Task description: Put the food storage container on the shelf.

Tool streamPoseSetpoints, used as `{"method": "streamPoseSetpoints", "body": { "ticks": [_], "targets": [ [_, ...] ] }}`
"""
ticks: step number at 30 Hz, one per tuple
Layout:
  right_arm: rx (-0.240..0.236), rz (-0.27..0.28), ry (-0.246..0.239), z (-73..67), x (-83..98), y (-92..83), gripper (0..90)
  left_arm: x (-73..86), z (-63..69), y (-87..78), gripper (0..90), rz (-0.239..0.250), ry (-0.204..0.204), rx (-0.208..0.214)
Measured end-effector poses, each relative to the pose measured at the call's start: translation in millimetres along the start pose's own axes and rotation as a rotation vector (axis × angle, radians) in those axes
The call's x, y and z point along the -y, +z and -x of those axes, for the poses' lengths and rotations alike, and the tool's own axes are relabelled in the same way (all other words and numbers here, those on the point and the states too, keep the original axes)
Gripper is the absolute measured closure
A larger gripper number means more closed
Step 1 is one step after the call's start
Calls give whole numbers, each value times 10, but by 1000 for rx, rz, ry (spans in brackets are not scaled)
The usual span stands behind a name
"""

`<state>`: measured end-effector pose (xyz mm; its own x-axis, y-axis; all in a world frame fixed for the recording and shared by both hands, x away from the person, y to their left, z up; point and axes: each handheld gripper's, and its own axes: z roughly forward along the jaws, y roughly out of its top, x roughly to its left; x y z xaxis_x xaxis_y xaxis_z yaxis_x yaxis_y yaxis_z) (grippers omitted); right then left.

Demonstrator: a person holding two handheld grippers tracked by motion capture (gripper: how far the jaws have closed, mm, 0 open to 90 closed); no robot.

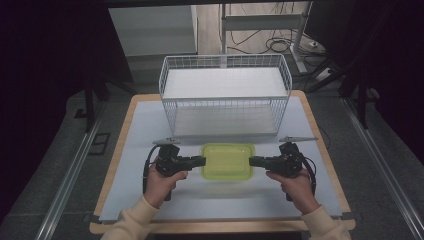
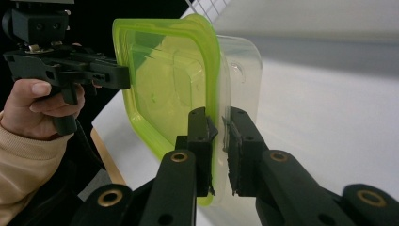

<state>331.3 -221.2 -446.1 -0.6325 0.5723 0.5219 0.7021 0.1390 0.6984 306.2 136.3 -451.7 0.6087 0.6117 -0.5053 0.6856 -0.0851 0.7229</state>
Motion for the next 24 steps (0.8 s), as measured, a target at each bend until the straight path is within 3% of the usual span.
{"method": "streamPoseSetpoints", "body": {
  "ticks": [10,16,24],
  "targets": [
    [6,51,-54,-181,-308,-138,809,-299,136,-174,805,47,56,-18],
    [-1,66,-70,-264,-489,-221,809,-458,186,-252,806,79,49,4],
    [13,76,-93,-342,-740,-294,809,-662,249,-329,806,99,77,-12]
  ]
}}
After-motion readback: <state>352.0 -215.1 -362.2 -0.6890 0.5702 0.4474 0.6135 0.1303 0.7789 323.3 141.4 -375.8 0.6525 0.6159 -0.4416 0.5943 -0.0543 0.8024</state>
